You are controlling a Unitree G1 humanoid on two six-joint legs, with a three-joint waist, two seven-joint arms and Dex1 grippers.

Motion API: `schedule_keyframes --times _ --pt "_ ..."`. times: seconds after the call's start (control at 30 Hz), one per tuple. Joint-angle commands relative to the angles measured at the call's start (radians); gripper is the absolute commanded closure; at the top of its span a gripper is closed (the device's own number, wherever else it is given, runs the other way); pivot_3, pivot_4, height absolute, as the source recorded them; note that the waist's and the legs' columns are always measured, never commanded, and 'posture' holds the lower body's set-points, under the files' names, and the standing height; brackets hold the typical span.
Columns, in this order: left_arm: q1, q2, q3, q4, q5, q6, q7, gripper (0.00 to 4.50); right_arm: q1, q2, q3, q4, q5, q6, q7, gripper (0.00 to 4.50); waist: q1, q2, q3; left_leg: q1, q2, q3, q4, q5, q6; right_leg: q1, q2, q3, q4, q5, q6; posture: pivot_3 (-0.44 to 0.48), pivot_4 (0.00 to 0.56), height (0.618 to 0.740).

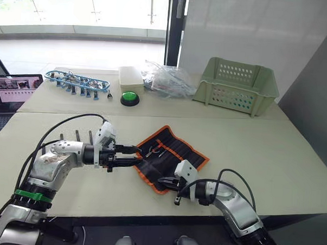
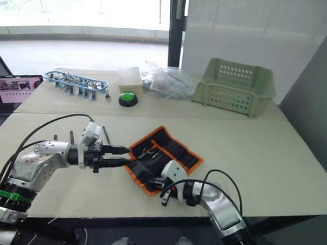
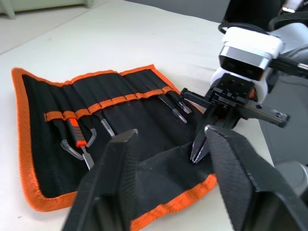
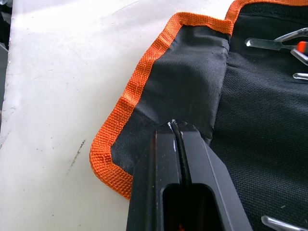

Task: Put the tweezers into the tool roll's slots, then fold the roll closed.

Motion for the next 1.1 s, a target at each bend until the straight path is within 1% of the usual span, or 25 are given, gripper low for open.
schedule_keyframes --times 0.03,0.07,0.1,0.13,0.23,0.33,0.53,0.7,0.77,0.9,1.1 --pt "0.005 -0.096 0.015 -0.057 0.069 0.011 0.195 3.64 -0.007 -0.007 -0.008 0.017 0.001 0.021 0.001 4.50 0.002 0.000 0.000 0.000 0.000 0.000 0.000 0.000 0.000 0.000 0.000 0.000 0.000 0.000 0.000 0.000 0.150 0.725" --pt "0.010 -0.127 0.015 -0.061 0.092 0.008 0.244 4.00 -0.009 -0.008 -0.009 0.020 0.001 0.021 0.002 4.50 0.004 0.000 0.000 0.000 0.000 0.000 0.000 0.000 0.000 0.000 0.000 0.000 0.000 0.000 0.000 0.000 0.150 0.725" --pt "0.018 -0.143 0.012 -0.067 0.109 0.008 0.265 4.30 -0.009 -0.009 -0.009 0.020 0.002 0.022 0.004 4.50 0.004 0.000 0.000 0.000 0.000 0.000 0.000 0.000 0.000 0.000 0.000 0.000 0.000 0.000 0.000 0.000 0.150 0.725" --pt "0.027 -0.155 0.008 -0.069 0.129 0.003 0.283 4.45 -0.009 -0.011 -0.009 0.018 0.004 0.025 0.006 4.50 0.004 0.000 0.000 0.000 -0.001 0.000 0.000 0.000 0.000 0.000 0.000 0.000 0.000 0.001 0.000 0.000 0.150 0.725" --pt "0.072 -0.167 -0.015 -0.083 0.178 -0.016 0.296 4.45 -0.004 -0.019 -0.006 0.005 0.009 0.029 0.020 4.50 0.000 0.000 0.000 0.000 -0.001 0.000 0.000 0.000 0.000 0.000 0.000 0.001 0.000 0.001 0.000 0.000 0.150 0.725" --pt "0.108 -0.180 -0.024 -0.029 0.219 -0.049 0.299 4.45 -0.002 -0.030 -0.013 -0.015 0.021 0.041 0.033 4.50 0.002 0.000 0.000 0.000 -0.001 0.000 0.000 0.000 0.000 0.000 0.000 0.001 -0.001 0.001 0.000 0.000 0.150 0.725" --pt "0.130 -0.197 -0.061 0.065 0.306 -0.134 0.292 4.45 -0.013 -0.052 -0.037 -0.058 0.064 0.074 0.057 4.50 0.009 0.000 0.000 0.001 -0.001 0.000 0.000 0.000 0.000 0.001 -0.001 0.001 -0.002 0.001 0.000 0.000 0.150 0.725" --pt "0.137 -0.208 -0.065 0.095 0.326 -0.172 0.279 4.45 -0.091 0.019 -0.113 -0.092 0.178 0.155 0.027 4.50 0.007 0.001 0.000 0.002 -0.001 0.000 0.000 0.000 0.000 0.002 -0.001 0.001 -0.001 0.001 0.000 0.000 0.150 0.725" --pt "0.139 -0.200 -0.067 0.111 0.343 -0.192 0.270 4.45 -0.135 0.047 -0.101 -0.061 0.158 0.155 0.009 4.50 0.008 0.001 -0.001 0.002 -0.001 0.000 0.000 0.000 0.000 0.002 -0.001 0.001 -0.001 0.002 -0.001 0.000 0.150 0.725" --pt "0.132 -0.201 -0.063 0.132 0.350 -0.205 0.263 4.45 -0.206 0.086 -0.052 0.056 0.075 0.113 -0.034 4.50 0.008 0.002 -0.002 0.003 -0.001 0.000 0.000 0.000 0.000 0.002 -0.001 0.001 -0.001 0.002 -0.001 0.000 0.150 0.725" --pt "0.122 -0.201 -0.052 0.143 0.353 -0.217 0.262 4.45 -0.234 0.119 0.001 0.190 -0.003 0.055 -0.048 4.50 0.007 0.002 -0.002 0.002 -0.001 0.000 0.000 0.000 0.000 0.002 -0.001 0.001 -0.001 0.002 -0.001 0.000 0.150 0.725"
